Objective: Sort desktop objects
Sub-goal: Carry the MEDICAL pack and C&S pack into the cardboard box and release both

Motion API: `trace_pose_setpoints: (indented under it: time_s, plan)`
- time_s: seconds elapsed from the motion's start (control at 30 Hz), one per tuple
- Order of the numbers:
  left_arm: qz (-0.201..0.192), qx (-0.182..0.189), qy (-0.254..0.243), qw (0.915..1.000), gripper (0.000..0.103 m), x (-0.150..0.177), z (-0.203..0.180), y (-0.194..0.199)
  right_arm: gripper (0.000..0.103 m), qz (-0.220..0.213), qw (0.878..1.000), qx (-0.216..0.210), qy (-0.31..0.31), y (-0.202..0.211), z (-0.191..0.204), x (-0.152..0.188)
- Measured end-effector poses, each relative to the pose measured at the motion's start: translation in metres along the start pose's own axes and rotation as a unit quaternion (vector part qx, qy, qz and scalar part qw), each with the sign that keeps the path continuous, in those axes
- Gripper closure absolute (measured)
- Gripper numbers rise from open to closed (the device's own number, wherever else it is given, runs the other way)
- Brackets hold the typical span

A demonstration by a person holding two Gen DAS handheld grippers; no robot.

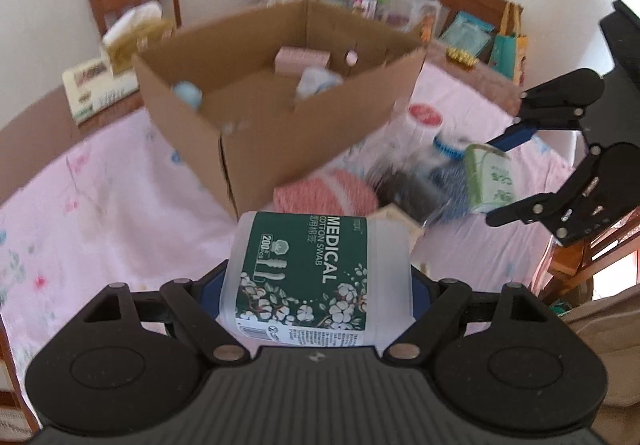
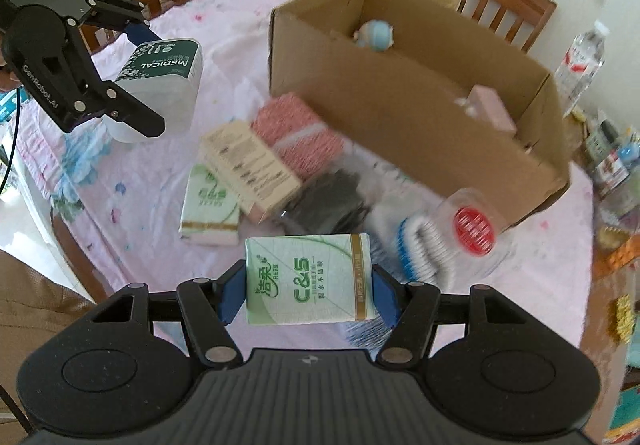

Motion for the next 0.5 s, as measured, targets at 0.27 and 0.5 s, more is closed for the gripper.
trace_pose_setpoints:
  time_s: [0.27, 0.5]
  plan:
    - [-0.023, 0.005, -0.045, 0.9987, 0.019, -0.032, -0.001, 0.016, 0.034, -0.020, 0.999, 0.027, -0.027, 0.020, -0.015, -0.024]
    - [-0.059, -0.012, -0.057, 0.9966, 0.019, -0.071, 0.004, 0.030, 0.034, -0.043, 0.997, 0.043, -0.036, 0.039, -0.029, -0.045]
Point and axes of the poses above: each gripper's, at about its wrist camera, not at the fingertips, and y roughly against the way its jaws point, z to its left, x to its underside, the point moved 4 cm from there along -y, roughly the way its jaws point, and after that the axes turned 15 degrees about z, right-handed, at the moved point
